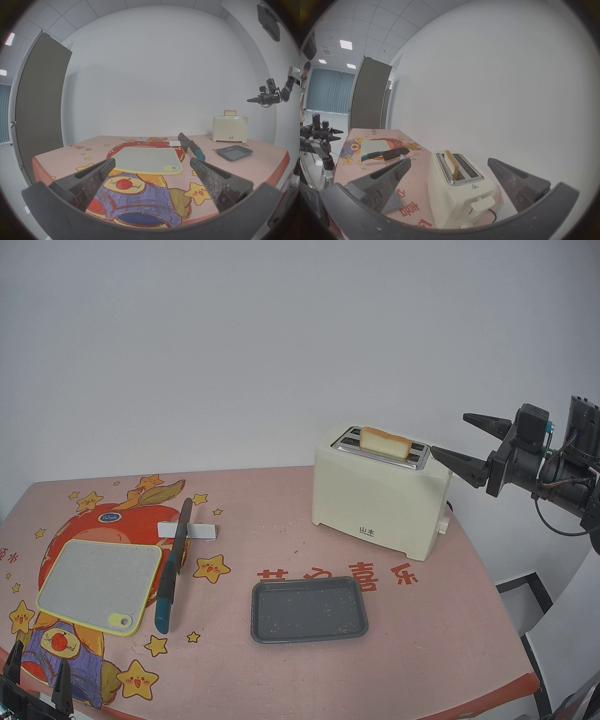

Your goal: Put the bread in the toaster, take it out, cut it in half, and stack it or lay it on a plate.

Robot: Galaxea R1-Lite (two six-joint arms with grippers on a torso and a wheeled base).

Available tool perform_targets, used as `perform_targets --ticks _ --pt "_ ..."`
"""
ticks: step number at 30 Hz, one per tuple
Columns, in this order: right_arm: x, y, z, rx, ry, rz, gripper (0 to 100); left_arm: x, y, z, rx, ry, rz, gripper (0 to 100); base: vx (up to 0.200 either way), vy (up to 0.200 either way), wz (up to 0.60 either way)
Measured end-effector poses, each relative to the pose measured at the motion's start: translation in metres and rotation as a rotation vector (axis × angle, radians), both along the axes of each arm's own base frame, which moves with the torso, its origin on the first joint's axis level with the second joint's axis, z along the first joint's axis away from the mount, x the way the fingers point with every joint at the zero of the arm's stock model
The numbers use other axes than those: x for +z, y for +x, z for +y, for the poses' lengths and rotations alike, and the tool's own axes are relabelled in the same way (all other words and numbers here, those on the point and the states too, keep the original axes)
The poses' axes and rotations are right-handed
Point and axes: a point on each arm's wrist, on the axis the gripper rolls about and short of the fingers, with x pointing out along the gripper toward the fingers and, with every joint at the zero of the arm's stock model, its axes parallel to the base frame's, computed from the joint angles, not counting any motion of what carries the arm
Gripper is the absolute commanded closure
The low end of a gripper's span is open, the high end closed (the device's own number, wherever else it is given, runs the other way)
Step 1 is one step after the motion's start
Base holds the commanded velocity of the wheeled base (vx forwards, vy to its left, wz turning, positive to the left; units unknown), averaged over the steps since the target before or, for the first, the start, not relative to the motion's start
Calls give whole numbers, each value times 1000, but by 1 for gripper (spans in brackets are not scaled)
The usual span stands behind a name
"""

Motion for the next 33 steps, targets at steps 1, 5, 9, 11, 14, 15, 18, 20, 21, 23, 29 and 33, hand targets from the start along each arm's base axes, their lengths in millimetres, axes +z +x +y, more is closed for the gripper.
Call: perform_targets --ticks 1,5,9,11,14,15,18,20,21,23,29,33 --pt "-1 2 1 0 0 3 0 0 0 0 0 0 0 0 0 0 0" --pt "-2 14 4 10 2 9 0 0 0 0 0 0 0 0 0 0 0" --pt "-6 27 8 20 3 18 0 0 0 0 0 0 0 0 0 0 0" --pt "-11 35 11 22 1 29 0 0 0 0 0 0 0 0 0 0 0" --pt "-18 46 14 23 0 44 0 0 0 0 0 0 0 0 0 0 0" --pt "-20 49 16 24 -1 49 0 0 0 0 0 0 0 0 0 0 0" --pt "-24 58 21 32 4 65 0 0 0 0 0 0 0 0 0 0 0" --pt "-27 61 24 37 15 80 0 0 0 0 0 0 0 0 0 0 0" --pt "-28 63 26 38 19 87 0 0 0 0 0 0 0 0 0 0 0" --pt "-32 66 28 41 22 99 0 0 0 0 0 0 0 0 0 0 0" --pt "-41 74 32 43 21 123 0 0 0 0 0 0 0 0 0 0 0" --pt "-42 78 34 41 20 123 0 0 0 0 0 0 0 0 0 0 0"
